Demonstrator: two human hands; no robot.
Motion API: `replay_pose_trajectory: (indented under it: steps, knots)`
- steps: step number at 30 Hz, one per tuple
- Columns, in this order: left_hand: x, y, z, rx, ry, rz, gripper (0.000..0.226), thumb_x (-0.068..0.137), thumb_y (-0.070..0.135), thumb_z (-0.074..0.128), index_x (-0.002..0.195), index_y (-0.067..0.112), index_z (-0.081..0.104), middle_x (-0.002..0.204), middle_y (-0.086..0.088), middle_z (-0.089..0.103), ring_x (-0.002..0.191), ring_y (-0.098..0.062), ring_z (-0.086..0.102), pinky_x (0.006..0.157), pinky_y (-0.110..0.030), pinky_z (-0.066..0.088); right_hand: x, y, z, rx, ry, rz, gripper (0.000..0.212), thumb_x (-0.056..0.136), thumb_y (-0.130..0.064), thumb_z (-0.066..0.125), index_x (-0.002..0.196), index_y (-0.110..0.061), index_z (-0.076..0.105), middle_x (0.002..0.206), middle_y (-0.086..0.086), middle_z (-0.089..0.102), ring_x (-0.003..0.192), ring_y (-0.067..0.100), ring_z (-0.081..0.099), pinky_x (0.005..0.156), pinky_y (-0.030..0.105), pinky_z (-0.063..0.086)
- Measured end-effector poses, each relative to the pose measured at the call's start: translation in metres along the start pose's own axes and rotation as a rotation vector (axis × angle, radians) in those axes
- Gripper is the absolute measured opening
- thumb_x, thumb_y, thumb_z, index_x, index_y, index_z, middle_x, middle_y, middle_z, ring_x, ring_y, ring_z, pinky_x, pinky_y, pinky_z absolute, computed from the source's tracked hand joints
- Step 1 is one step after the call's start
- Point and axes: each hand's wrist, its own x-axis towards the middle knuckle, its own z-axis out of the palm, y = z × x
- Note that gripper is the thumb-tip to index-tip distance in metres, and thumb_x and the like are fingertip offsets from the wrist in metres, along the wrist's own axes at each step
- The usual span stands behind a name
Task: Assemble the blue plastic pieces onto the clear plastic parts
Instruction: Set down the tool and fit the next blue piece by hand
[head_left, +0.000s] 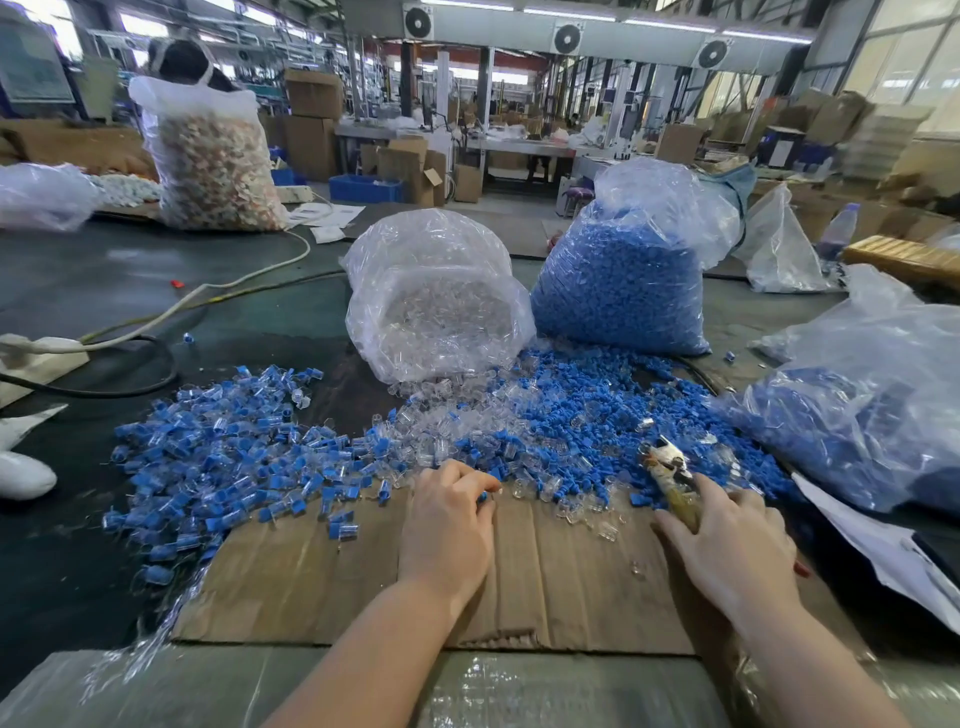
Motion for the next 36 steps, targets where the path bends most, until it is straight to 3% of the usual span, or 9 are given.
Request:
replay_pose_trajectory:
  steps: [6,12,17,21,25,28,31,36]
  knots:
    - [-0.003,-0.004,0.005,0.013,0.006,0.007,0.022,0.091,0.025,0.056,0.112,0.026,0.063,0.106,0.012,0.053,0.101,-0.004,0.037,0.097,-0.019,0.033,0.003,-0.009,-0.002,-0.005,-0.006,-0.025,0.066,0.087,-0.062,0.044,0.142,-0.029,0.028,0.141,0.01,0.035,0.13,0.03,0.032,0.107,0.048,0.026]
    - [-0.006,-0.005,0.004,0.024,0.02,0.031,0.023,0.09,0.027,0.056,0.112,0.027,0.062,0.108,0.012,0.051,0.1,-0.003,0.034,0.096,-0.016,0.029,0.012,-0.038,0.0,0.106,0.118,-0.241,0.034,0.091,-0.038,0.054,0.125,-0.032,0.053,0.135,0.001,0.042,0.126,0.024,0.032,0.104,0.045,0.026]
    - [-0.007,-0.004,0.003,0.026,0.02,0.044,0.022,0.091,0.029,0.055,0.112,0.027,0.062,0.107,0.014,0.047,0.098,-0.001,0.031,0.096,-0.014,0.026,0.023,-0.059,0.005,0.07,0.097,-0.261,0.027,0.095,-0.038,0.046,0.119,-0.033,0.057,0.125,-0.003,0.047,0.119,0.022,0.036,0.1,0.044,0.025]
    - [-0.007,-0.003,0.003,0.021,0.007,0.044,0.023,0.091,0.03,0.054,0.113,0.028,0.061,0.102,0.018,0.04,0.098,0.0,0.029,0.098,-0.014,0.026,0.029,-0.072,0.006,0.024,0.026,-0.23,0.025,0.098,-0.039,0.036,0.112,-0.033,0.056,0.119,-0.006,0.053,0.118,0.024,0.036,0.101,0.052,0.023]
    - [-0.008,-0.003,0.003,0.025,-0.001,0.041,0.025,0.091,0.031,0.053,0.115,0.027,0.06,0.106,0.016,0.043,0.099,0.0,0.029,0.096,-0.013,0.025,0.035,-0.082,0.008,0.043,-0.042,-0.228,0.022,0.097,-0.039,0.04,0.114,-0.033,0.053,0.12,-0.006,0.056,0.12,0.025,0.037,0.102,0.057,0.018]
    - [-0.008,-0.004,0.003,0.019,0.004,0.039,0.024,0.092,0.031,0.052,0.114,0.027,0.06,0.107,0.016,0.043,0.099,-0.001,0.029,0.097,-0.014,0.025,0.038,-0.085,0.01,0.074,-0.024,-0.23,0.022,0.094,-0.036,0.051,0.115,-0.035,0.055,0.118,-0.008,0.057,0.118,0.023,0.04,0.101,0.053,0.02]
    - [-0.007,-0.003,0.002,0.025,0.01,0.042,0.022,0.093,0.031,0.051,0.112,0.026,0.061,0.109,0.013,0.046,0.103,-0.005,0.032,0.098,-0.015,0.025,0.038,-0.082,0.01,0.124,0.06,-0.263,0.018,0.092,-0.021,0.054,0.1,-0.034,0.063,0.105,-0.009,0.064,0.107,0.019,0.046,0.095,0.044,0.025]
    - [-0.008,-0.003,0.001,0.019,0.015,0.055,0.022,0.092,0.03,0.053,0.112,0.025,0.061,0.11,0.012,0.048,0.101,-0.003,0.032,0.1,-0.017,0.026,0.025,-0.08,0.002,0.333,0.22,-0.373,0.016,0.092,-0.013,0.055,0.102,-0.016,0.066,0.1,0.0,0.068,0.093,0.02,0.058,0.085,0.036,0.046]
